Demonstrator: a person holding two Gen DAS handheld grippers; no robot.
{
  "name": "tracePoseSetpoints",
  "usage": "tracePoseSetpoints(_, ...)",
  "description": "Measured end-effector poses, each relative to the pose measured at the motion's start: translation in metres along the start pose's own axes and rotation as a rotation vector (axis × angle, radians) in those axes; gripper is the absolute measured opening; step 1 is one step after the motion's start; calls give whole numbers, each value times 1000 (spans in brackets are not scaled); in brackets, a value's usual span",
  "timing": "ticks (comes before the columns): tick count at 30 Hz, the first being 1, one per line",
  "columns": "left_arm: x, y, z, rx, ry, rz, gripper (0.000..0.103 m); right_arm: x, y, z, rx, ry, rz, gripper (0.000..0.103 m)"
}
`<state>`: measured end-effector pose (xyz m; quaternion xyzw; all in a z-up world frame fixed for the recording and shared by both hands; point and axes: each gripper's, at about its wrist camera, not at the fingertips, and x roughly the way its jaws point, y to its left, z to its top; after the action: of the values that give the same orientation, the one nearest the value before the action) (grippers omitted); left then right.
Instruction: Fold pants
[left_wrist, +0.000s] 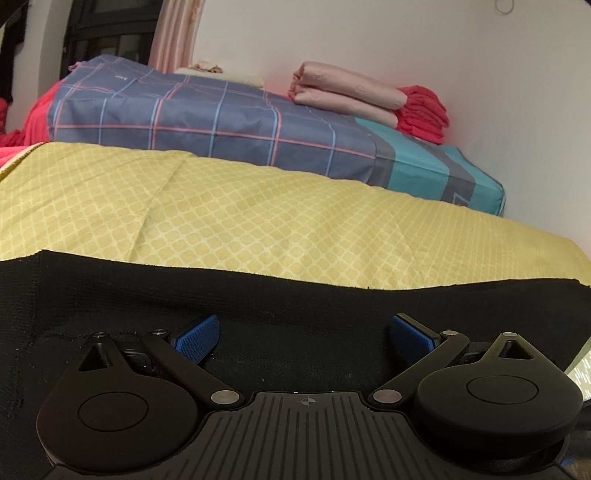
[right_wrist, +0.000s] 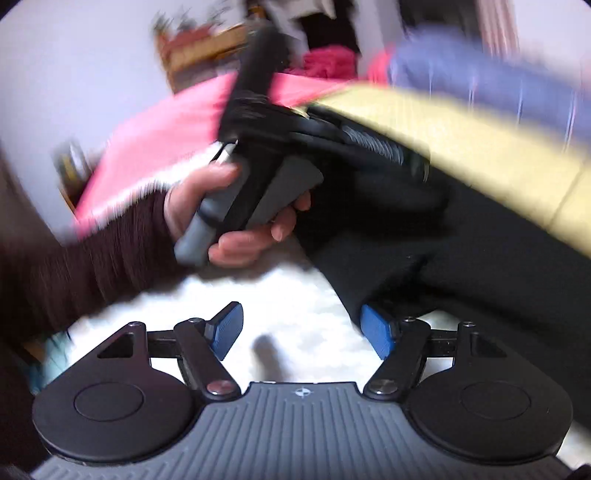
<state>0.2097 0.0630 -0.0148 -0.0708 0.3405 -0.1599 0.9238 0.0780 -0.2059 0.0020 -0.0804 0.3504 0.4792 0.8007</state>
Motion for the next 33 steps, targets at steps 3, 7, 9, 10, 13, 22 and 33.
tracePoseSetpoints(3, 0, -2, -1, 10, 0, 8, 103, -36, -34, -7, 172, -150, -34, 87)
tracePoseSetpoints(7, -1, -1, -1, 14, -1, 7, 103, -62, -105, -41, 495, -220, -157, 81)
tracePoseSetpoints(9, -1, 0, -1, 11, -2, 4, 103, -87, -145, -67, 627, -253, -165, 39)
tracePoseSetpoints(10, -1, 0, -1, 11, -2, 4, 103, -104, -163, -81, 695, -284, -166, 39)
tracePoseSetpoints(13, -1, -1, -1, 18, -2, 10, 103, -164, -212, -127, 893, -420, -271, 36)
tracePoseSetpoints(22, 0, -2, -2, 33, -2, 19, 103, -305, -279, -234, 1250, -711, -784, 2)
tracePoseSetpoints(33, 1, -4, -2, 41, -2, 26, 103, -293, -168, -212, 1351, -608, -633, 75)
